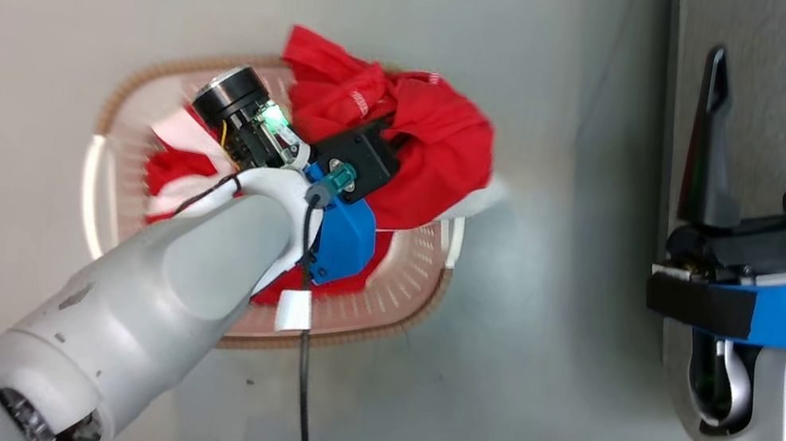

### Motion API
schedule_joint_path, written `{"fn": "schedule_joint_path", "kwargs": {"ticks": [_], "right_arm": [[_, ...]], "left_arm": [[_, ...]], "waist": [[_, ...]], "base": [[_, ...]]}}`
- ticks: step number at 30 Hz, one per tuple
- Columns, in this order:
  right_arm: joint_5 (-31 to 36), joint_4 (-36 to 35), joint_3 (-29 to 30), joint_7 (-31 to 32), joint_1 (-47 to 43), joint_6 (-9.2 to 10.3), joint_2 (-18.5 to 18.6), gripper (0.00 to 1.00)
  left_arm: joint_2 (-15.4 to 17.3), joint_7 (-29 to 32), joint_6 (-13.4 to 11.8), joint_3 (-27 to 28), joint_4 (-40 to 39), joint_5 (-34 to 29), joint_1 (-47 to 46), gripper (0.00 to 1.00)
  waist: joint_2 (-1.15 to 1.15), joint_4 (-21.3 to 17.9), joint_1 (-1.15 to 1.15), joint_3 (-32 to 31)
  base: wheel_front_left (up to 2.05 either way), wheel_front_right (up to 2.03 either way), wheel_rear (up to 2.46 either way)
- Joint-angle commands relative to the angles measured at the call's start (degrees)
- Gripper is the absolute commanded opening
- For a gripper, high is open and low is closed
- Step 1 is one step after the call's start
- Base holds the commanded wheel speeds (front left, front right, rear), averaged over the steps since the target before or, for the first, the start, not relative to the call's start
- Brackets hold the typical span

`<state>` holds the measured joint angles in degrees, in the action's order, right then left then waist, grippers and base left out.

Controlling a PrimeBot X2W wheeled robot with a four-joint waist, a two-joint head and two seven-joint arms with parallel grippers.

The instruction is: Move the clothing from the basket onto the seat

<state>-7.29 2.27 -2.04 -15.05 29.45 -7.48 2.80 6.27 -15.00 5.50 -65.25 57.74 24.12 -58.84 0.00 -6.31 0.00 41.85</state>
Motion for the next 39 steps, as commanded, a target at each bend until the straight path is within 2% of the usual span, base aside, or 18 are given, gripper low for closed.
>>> {"fn": "schedule_joint_path", "kwargs": {"ticks": [1, 7, 18, 26, 39], "right_arm": [[0.5, 0.4, 0.3, -0.2, -1.4, -0.02, 0.2, 1.00], [0.7, 1.4, 1.0, -0.2, -3.8, -0.02, 0.2, 1.00], [0.1, 3.1, 1.9, -0.2, -9.0, -0.02, 0.2, 1.00], [-0.2, 4.1, 1.8, -0.2, -12.7, -0.02, 0.2, 1.00], [-0.9, 5.6, 2.1, -0.2, -18.3, -0.02, 0.2, 1.00]], "left_arm": [[0.8, -0.3, -0.7, 2.0, -2.7, 0.3, 1.5, 0.00], [2.2, -0.3, -1.2, 7.8, -9.8, -0.6, 4.8, 0.00], [2.6, -0.3, -1.2, 18.6, -19.7, -3.2, 10.4, 0.00], [1.5, -0.3, -0.6, 23.0, -23.6, -5.2, 13.3, 0.00], [0.2, -0.3, 1.0, 27.0, -26.6, -8.1, 18.0, 0.00]], "waist": [[0.00, 2.3, 0.00, -4.7], [0.00, 3.3, 0.00, -10.4], [0.00, 4.0, 0.00, -20.4], [0.00, 4.1, 0.00, -25.7], [0.00, 5.5, 0.00, -33.3]], "base": [[0.00, 0.00, 0.00], [0.00, 0.00, 0.00], [0.00, 0.00, 0.00], [0.00, 0.00, 0.00], [0.00, 0.00, 0.00]]}}
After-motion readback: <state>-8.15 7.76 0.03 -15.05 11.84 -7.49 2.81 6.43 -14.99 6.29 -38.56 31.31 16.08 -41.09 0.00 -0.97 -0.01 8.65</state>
